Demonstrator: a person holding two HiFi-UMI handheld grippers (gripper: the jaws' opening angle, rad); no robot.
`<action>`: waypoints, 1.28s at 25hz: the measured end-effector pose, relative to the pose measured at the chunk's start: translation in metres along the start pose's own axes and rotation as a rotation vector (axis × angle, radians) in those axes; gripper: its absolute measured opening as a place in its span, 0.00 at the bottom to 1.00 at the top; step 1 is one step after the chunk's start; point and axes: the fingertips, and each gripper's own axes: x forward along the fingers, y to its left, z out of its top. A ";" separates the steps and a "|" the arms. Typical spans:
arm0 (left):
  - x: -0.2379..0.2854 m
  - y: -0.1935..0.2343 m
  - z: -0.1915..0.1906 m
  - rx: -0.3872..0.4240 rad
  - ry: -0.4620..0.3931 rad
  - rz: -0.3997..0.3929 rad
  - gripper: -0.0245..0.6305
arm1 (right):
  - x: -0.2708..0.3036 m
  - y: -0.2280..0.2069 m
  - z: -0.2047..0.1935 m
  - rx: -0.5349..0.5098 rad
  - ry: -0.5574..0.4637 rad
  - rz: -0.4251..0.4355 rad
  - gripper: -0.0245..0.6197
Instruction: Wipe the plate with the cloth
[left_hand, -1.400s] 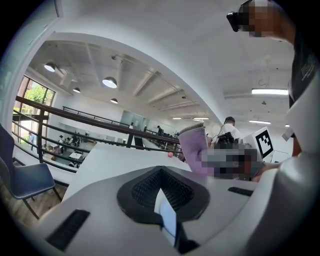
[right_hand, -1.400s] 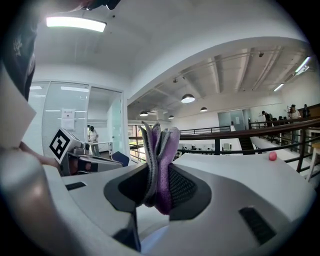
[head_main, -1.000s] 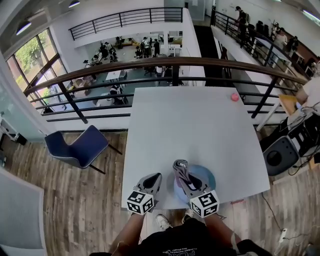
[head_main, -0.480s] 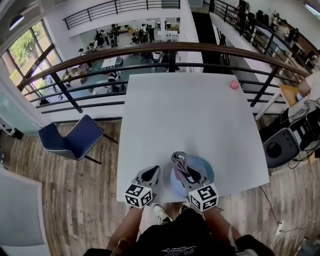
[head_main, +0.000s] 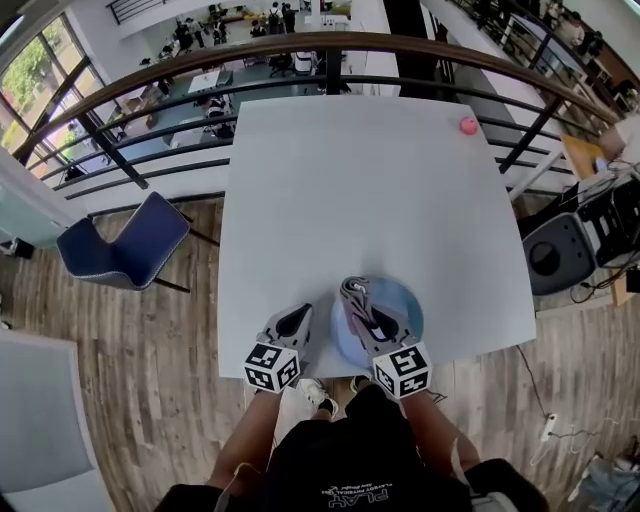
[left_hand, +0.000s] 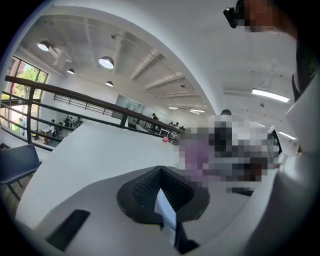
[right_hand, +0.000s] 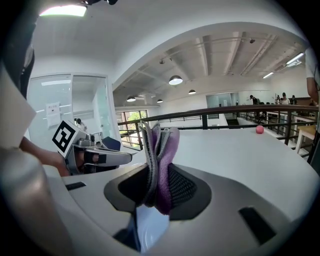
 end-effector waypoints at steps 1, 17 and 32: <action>0.002 0.001 -0.005 -0.005 0.008 0.003 0.04 | 0.001 -0.002 -0.007 0.000 0.014 -0.002 0.21; 0.018 0.041 -0.054 -0.061 0.120 0.048 0.04 | 0.037 -0.021 -0.099 0.041 0.352 -0.024 0.22; 0.012 0.036 -0.072 -0.073 0.159 0.043 0.04 | 0.053 -0.016 -0.123 0.040 0.471 0.005 0.22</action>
